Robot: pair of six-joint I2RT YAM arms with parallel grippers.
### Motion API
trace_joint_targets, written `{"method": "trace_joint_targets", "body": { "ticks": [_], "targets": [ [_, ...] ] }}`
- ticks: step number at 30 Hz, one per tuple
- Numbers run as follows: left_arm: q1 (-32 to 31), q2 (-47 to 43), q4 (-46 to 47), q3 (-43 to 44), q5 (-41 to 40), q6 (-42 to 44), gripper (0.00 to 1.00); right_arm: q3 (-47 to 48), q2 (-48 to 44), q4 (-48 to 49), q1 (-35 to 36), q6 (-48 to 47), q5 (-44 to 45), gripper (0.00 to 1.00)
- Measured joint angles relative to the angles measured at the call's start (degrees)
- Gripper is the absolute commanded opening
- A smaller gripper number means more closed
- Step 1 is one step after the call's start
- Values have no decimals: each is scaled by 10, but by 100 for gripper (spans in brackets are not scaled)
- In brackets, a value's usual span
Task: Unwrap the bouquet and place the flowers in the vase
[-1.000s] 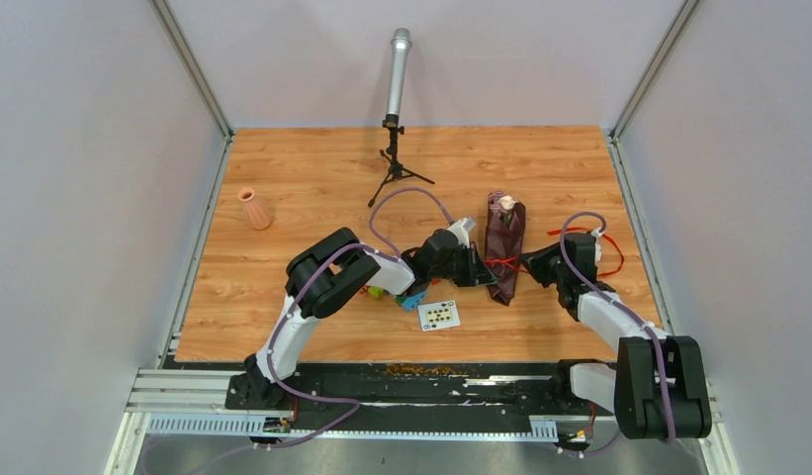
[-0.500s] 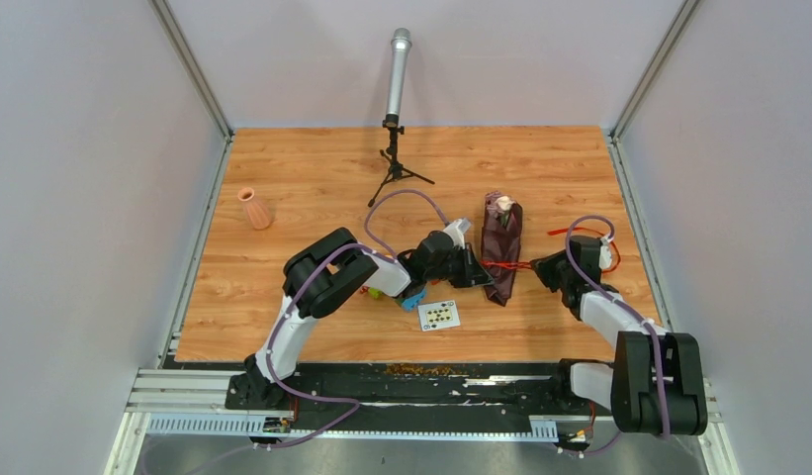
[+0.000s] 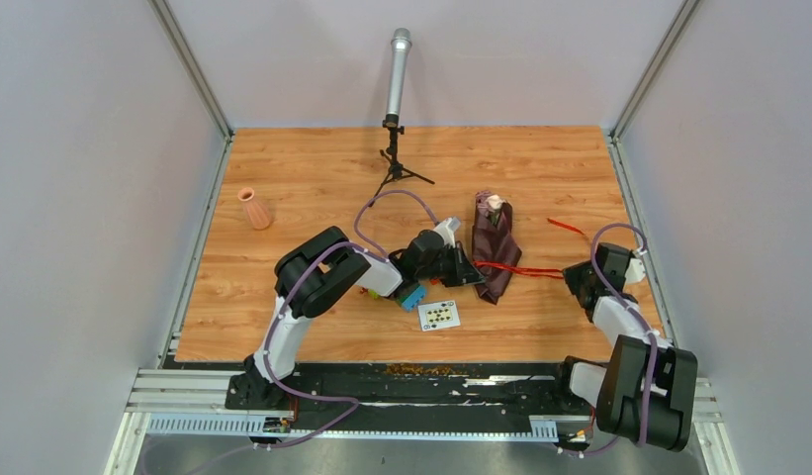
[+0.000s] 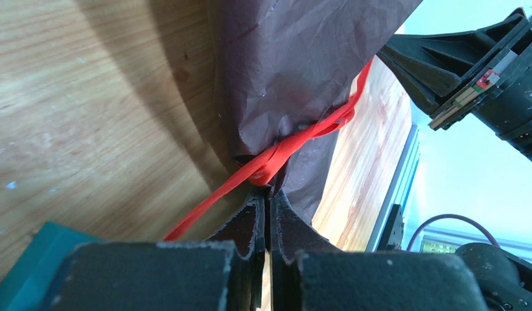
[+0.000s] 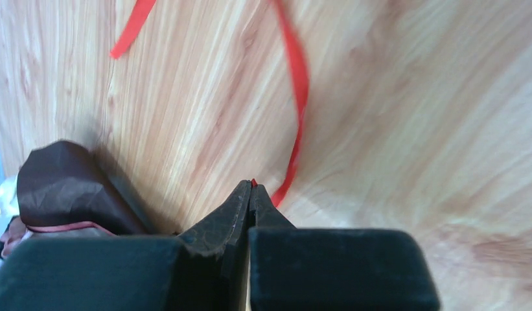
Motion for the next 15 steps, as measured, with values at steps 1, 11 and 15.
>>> {"method": "trace_joint_targets", "body": {
  "ticks": [1,11,15],
  "targets": [
    [2,-2,0,-3,0,0,0,0,-4,-5,-10,-5,2,0],
    [20,-33,-27,-28,-4,13,0,17,-26,-34,-62,-47,28,0],
    [23,-40,-38,-31,-6,20,0,24,-26,-39,-75,-62,41,0]
  ]
}}
